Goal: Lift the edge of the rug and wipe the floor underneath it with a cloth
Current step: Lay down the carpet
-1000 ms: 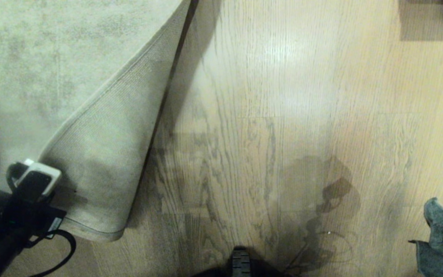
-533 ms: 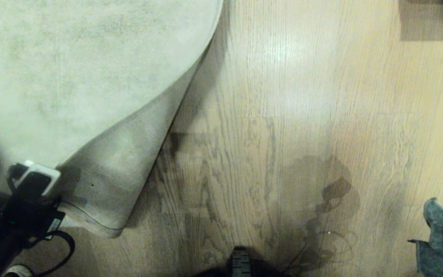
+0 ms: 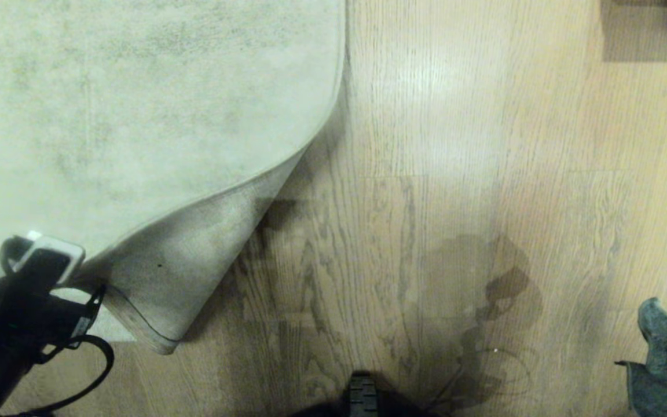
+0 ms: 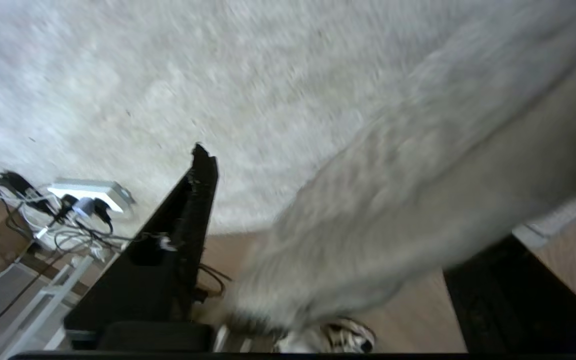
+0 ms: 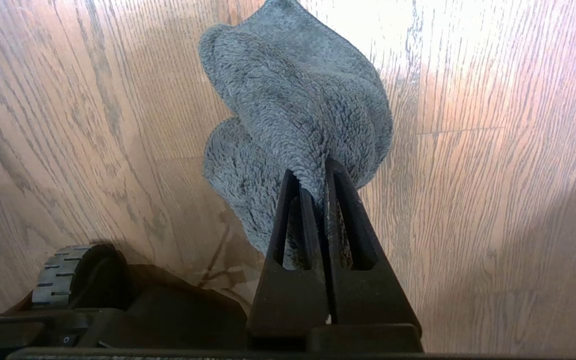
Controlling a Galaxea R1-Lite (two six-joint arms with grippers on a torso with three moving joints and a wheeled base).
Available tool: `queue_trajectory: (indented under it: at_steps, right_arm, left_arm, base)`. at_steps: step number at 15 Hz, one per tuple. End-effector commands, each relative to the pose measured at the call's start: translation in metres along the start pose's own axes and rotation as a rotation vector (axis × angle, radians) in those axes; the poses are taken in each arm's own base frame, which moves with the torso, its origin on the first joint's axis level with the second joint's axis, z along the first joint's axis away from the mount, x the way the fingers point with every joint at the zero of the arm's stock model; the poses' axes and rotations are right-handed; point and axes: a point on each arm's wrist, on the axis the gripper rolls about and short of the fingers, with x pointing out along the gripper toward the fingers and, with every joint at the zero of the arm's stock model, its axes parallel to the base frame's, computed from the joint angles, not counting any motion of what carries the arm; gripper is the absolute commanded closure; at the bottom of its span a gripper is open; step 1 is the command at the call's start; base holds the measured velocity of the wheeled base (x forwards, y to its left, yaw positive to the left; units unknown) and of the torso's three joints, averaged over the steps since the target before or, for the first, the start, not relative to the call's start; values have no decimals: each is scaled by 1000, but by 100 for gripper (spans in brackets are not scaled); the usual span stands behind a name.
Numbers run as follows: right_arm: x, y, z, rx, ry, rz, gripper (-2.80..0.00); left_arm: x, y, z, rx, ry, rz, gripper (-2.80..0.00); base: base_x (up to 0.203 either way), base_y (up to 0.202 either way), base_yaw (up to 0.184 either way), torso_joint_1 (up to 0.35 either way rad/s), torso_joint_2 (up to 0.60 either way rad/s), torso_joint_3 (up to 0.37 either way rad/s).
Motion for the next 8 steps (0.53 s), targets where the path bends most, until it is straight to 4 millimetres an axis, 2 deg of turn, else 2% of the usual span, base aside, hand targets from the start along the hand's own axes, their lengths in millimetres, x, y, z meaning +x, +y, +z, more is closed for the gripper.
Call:
queue_trajectory:
  at_steps: [1, 8]
  right_arm:
    - [0, 0, 0, 0, 1, -2, 0]
    - [0, 0, 0, 1, 1, -1, 0]
  left_arm:
    - [0, 2, 4, -7, -30, 18, -280]
    - [-2, 14, 22, -79, -192, 128, -280]
  base:
    - [0, 0, 0, 0, 0, 0]
    - [0, 0, 0, 0, 0, 0]
